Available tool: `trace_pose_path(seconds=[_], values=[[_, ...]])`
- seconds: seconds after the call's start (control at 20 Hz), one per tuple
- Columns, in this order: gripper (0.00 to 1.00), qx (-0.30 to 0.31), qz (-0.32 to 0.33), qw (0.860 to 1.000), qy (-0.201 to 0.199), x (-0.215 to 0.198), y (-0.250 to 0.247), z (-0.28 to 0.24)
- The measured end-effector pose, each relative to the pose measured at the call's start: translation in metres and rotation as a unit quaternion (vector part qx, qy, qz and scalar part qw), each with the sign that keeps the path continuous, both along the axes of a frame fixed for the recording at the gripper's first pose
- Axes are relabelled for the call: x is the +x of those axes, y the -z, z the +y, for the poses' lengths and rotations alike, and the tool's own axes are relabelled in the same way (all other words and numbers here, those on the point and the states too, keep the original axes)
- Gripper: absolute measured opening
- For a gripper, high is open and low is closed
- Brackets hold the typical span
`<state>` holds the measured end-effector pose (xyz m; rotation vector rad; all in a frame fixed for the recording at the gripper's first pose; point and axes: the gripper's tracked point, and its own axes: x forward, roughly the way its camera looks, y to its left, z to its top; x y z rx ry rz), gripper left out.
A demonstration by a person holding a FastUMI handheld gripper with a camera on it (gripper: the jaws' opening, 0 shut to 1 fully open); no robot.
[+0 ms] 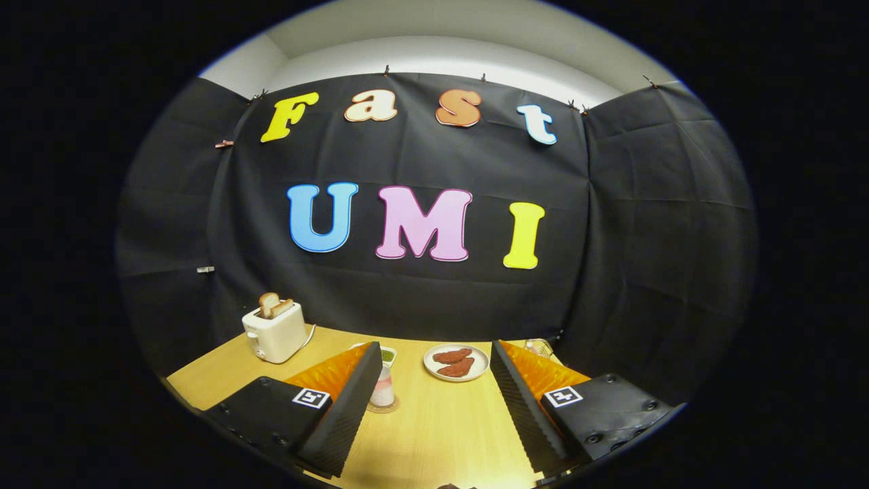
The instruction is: Take the bottle from table, then pour the juice into the cup, finally place the bottle on the coaster
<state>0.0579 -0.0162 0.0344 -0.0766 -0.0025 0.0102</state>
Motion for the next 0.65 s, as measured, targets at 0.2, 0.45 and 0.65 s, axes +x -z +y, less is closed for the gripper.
trace_pose_path(seconds=[0.2, 0.45, 0.65], values=[[0.98, 0.006, -0.007, 1.0, 0.027, -0.012, 0.0, -0.024], [0.98, 0.009, -0.021, 1.0, 0.003, -0.013, 0.0, -0.035], [0.98, 0.012, -0.01, 1.0, -0.022, -0.009, 0.004, -0.044]])
